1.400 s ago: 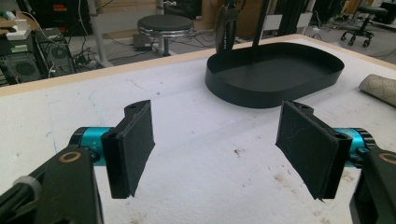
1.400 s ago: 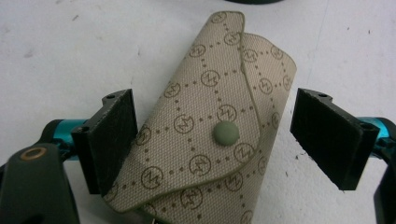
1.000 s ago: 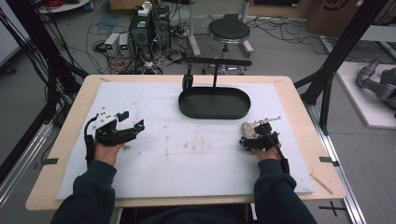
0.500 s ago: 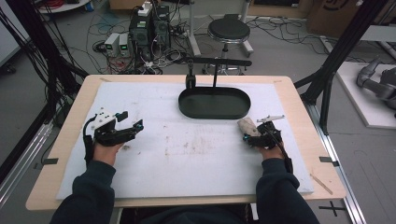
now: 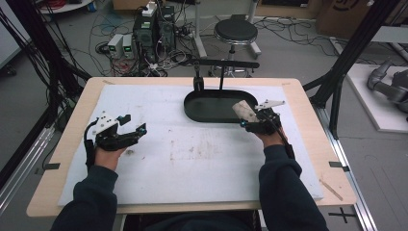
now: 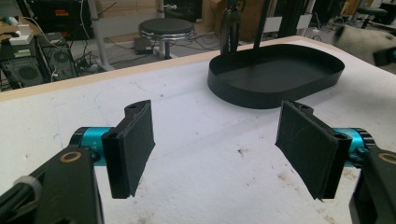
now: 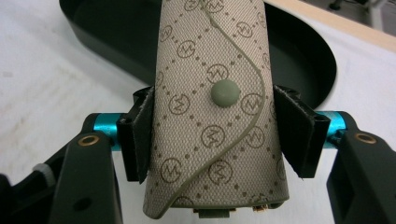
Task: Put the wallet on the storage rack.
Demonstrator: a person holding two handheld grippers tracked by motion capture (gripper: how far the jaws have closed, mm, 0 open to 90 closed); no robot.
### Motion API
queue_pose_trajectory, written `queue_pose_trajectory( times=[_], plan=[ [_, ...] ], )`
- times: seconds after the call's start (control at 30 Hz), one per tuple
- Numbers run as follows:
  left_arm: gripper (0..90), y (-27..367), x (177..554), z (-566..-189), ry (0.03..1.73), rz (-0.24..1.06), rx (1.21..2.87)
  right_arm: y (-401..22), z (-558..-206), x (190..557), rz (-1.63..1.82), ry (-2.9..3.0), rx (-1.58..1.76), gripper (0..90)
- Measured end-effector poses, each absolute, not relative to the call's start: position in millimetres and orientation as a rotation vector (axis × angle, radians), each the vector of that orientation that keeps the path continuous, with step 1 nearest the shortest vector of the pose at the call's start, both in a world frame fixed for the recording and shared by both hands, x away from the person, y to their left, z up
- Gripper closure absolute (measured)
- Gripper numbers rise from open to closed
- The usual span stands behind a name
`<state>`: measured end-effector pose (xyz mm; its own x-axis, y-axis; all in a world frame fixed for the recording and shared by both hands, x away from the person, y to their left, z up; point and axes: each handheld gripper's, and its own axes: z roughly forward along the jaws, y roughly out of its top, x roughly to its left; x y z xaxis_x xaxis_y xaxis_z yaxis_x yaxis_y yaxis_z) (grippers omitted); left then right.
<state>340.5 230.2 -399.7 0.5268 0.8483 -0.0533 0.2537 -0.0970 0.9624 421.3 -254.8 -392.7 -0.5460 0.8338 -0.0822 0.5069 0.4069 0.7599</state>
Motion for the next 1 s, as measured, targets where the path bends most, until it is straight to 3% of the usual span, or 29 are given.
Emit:
queue_pose_trajectory(
  times=[0.47, 0.83, 1.0],
  plan=[
    [27.4, 232, 338, -401, 0.951, 0.671, 1.639, -219, -403, 500, 0.931, 2.229, 1.123, 36.5],
    [27.4, 233, 337, -402, 0.953, 0.673, 1.641, -213, -420, 514, 0.875, 2.208, 1.202, 33.4],
    [27.5, 232, 338, -403, 0.949, 0.669, 1.65, -217, -407, 506, 0.904, 2.166, 1.167, 29.6]
  ],
)
